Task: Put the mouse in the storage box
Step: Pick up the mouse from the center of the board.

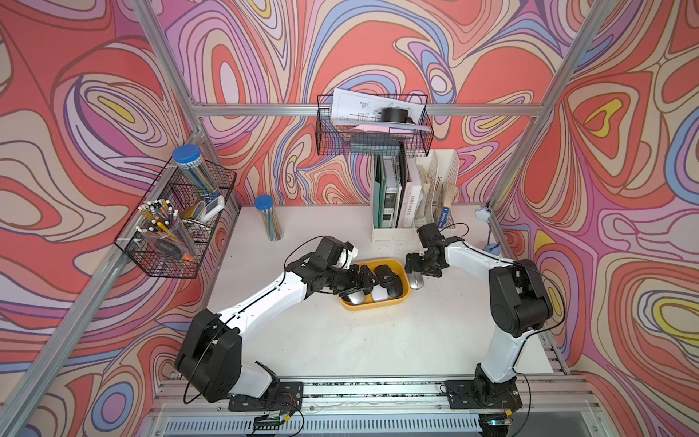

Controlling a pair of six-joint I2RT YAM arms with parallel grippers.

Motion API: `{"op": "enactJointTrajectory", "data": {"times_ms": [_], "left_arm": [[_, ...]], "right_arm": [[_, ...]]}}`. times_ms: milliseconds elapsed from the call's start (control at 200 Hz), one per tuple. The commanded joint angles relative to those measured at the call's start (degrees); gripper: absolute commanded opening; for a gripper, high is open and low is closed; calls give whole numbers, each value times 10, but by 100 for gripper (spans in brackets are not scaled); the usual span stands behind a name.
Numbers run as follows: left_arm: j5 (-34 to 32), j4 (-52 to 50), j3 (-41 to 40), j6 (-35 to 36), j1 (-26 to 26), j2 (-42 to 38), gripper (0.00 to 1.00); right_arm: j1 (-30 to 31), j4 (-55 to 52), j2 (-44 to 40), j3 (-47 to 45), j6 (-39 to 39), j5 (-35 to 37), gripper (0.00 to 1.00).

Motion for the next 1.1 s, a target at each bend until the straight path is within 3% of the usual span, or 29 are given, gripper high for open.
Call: {"op": "enactJointTrajectory", "data": {"times_ms": [0, 371, 591, 1092], "left_arm": [[1, 7, -5, 10, -2, 2, 79], [1, 10, -9, 8, -3, 7, 79], [0, 6, -8, 9, -3, 7, 79], [-25, -28, 37, 12, -30, 61, 77]], "right_arm": [[2, -6, 18, -2, -16, -13, 81], [20, -32, 50, 10, -30, 18, 80], [24, -44, 60, 19, -22, 40, 63], [27, -22, -58, -35, -3, 30, 58]]}}
